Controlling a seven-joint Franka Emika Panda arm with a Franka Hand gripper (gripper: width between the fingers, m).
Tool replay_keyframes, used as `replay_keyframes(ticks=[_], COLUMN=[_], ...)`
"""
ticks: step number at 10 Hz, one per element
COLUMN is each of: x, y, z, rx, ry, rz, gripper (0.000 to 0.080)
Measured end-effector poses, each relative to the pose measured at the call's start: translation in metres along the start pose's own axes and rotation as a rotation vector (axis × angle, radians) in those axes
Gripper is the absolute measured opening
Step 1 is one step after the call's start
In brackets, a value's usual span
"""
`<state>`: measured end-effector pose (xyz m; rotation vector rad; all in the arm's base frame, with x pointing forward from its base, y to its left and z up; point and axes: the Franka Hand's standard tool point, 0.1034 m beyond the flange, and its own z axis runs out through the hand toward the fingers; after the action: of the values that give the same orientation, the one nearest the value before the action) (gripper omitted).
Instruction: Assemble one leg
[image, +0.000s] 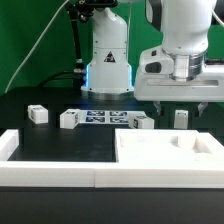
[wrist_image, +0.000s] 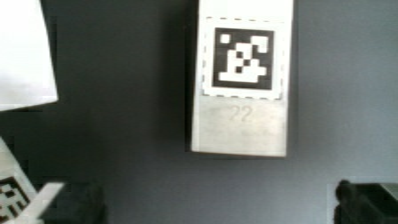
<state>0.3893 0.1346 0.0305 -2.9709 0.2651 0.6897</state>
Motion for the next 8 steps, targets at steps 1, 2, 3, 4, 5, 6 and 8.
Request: replay_keyframes(ticks=[1,2,3,4,5,6,8], x=[0.002,-0.001,-0.001,-0.002,-0.002,-0.003,0.002], y=[-0.001,-0.002,-0.005,-0.004,-0.003,-0.002,-0.005], z=[-0.001,0.001,0.003,0.006,0.009,0.012,0.019], rx=[-0.003,-0.011,-0.011,-0.009,-0.010,-0.013,-0.010], ry=[-0.061,-0.157,-0.237,-0.313,-0.377,-0.456,-0.435], rz=[0.006,-0.004,-0.019,-0.020,-0.020,-0.019,-0.017], gripper=[0.0649,0.0649,0.0649,0.0649,0.0649,0.0649,0.0649])
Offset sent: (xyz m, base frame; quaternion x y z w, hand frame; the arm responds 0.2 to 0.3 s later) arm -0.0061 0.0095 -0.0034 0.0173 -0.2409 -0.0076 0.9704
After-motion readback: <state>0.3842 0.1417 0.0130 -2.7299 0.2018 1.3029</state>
